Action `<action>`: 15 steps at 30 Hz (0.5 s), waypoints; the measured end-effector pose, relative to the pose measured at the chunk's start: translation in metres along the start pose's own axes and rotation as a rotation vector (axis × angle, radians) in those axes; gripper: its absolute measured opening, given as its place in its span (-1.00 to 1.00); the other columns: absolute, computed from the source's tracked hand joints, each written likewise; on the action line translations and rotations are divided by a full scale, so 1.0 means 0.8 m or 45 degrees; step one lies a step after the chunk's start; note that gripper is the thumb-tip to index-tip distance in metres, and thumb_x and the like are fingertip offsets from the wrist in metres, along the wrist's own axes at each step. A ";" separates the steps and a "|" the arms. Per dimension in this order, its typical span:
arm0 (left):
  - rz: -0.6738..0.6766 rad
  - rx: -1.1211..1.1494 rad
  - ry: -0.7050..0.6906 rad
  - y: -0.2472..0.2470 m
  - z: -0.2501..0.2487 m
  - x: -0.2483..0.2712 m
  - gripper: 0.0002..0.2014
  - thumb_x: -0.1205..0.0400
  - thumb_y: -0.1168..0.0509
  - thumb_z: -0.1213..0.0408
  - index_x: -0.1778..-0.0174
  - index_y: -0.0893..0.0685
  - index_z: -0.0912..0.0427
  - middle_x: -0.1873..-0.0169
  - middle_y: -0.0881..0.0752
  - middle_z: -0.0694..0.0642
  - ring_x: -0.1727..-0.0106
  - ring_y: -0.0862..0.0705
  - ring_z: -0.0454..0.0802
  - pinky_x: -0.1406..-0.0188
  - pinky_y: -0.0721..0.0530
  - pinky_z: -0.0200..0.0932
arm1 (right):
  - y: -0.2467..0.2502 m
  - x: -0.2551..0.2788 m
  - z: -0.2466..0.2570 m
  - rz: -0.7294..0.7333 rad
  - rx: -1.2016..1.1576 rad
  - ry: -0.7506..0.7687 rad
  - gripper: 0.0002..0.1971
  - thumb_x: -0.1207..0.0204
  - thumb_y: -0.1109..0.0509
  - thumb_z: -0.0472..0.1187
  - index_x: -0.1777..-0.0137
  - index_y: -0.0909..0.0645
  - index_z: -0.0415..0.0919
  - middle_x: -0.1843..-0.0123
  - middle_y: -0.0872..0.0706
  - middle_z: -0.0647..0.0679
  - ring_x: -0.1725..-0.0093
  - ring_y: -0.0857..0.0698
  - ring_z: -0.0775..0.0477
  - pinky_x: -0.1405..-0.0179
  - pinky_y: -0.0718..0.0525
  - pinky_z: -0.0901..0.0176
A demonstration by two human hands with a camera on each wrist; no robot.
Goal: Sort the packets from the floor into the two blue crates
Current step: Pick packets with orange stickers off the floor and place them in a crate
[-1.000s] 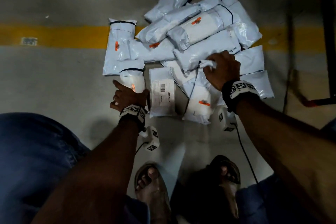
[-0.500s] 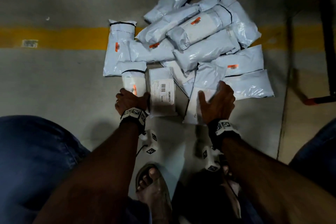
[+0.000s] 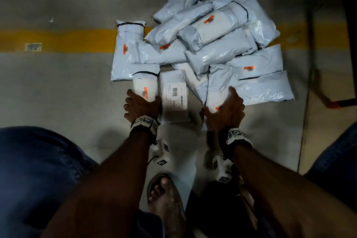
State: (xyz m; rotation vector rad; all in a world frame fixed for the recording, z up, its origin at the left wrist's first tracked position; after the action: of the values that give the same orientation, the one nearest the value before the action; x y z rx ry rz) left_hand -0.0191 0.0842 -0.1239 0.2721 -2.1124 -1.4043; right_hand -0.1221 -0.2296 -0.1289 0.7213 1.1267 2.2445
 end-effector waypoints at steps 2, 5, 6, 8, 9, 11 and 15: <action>-0.067 0.060 -0.042 0.009 -0.006 0.008 -0.06 -0.33 -0.50 -0.19 -0.52 -0.25 0.14 -0.28 -0.54 0.20 -0.31 -0.53 0.32 -0.24 -0.49 0.24 | 0.004 0.001 0.002 -0.020 -0.070 0.017 0.10 -0.10 -0.62 0.09 -0.64 -0.15 -0.01 -0.47 -0.39 -0.13 -0.41 -0.41 -0.29 -0.29 -0.47 -0.24; -0.113 0.120 -0.096 0.022 -0.018 0.016 -0.13 -0.30 -0.51 -0.15 -0.44 -0.31 0.12 -0.23 -0.54 0.17 -0.29 -0.55 0.30 -0.18 -0.54 0.24 | 0.007 -0.003 0.004 -0.026 -0.174 0.091 0.11 -0.10 -0.65 -0.01 -0.66 -0.16 -0.08 -0.51 -0.35 -0.14 -0.42 -0.41 -0.29 -0.32 -0.41 -0.09; -0.121 0.131 -0.110 0.025 -0.022 0.018 -0.14 -0.29 -0.51 -0.15 -0.43 -0.32 0.11 -0.23 -0.54 0.17 -0.29 -0.55 0.29 -0.16 -0.55 0.24 | 0.007 -0.006 0.006 -0.009 -0.186 0.114 0.14 -0.09 -0.66 -0.02 -0.67 -0.14 -0.10 -0.53 -0.32 -0.16 -0.43 -0.40 -0.30 -0.34 -0.37 -0.02; -0.138 0.173 -0.143 0.030 -0.027 0.022 -0.13 -0.28 -0.53 -0.17 -0.42 -0.34 0.11 -0.23 -0.53 0.16 -0.28 -0.55 0.28 -0.13 -0.58 0.22 | 0.004 -0.010 0.007 0.016 -0.128 0.137 0.23 -0.07 -0.69 0.08 -0.71 -0.07 -0.07 -0.59 -0.26 -0.21 -0.47 -0.36 -0.35 -0.41 -0.33 -0.04; -0.144 0.205 -0.169 0.031 -0.029 0.023 -0.13 -0.28 -0.53 -0.17 -0.42 -0.35 0.12 -0.23 -0.53 0.17 -0.28 -0.55 0.28 -0.14 -0.59 0.20 | 0.003 -0.010 0.006 0.036 -0.073 0.124 0.29 -0.05 -0.69 0.16 -0.73 0.00 -0.02 -0.62 -0.21 -0.22 -0.50 -0.32 -0.36 -0.43 -0.34 -0.11; -0.134 0.261 -0.256 0.028 -0.036 0.025 -0.12 -0.29 -0.55 -0.16 -0.43 -0.38 0.16 -0.24 -0.52 0.19 -0.27 -0.56 0.29 -0.18 -0.57 0.17 | -0.001 -0.005 -0.002 0.099 0.037 0.044 0.39 0.01 -0.69 0.31 -0.72 0.15 0.16 -0.64 -0.11 -0.20 -0.51 -0.27 -0.36 -0.39 -0.43 -0.24; -0.017 0.334 -0.400 0.005 -0.048 0.038 -0.11 -0.29 -0.59 -0.14 -0.46 -0.38 0.13 -0.27 -0.51 0.21 -0.25 -0.56 0.29 -0.23 -0.55 0.17 | -0.010 0.005 -0.020 0.152 0.129 -0.026 0.35 -0.04 -0.69 0.21 -0.70 0.19 0.23 -0.55 -0.16 -0.20 -0.42 -0.30 -0.39 -0.28 -0.53 -0.24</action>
State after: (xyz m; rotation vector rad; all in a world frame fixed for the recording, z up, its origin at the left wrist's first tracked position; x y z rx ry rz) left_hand -0.0215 0.0422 -0.0990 0.1750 -2.5620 -1.2399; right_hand -0.1336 -0.2315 -0.1430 0.8721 1.2241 2.2851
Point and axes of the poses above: each hand's wrist, its own x-axis away from the middle knuckle, its own y-axis out of the back of the hand, z = x × y, the point moved 9 cm from there along -x, towards the middle knuckle
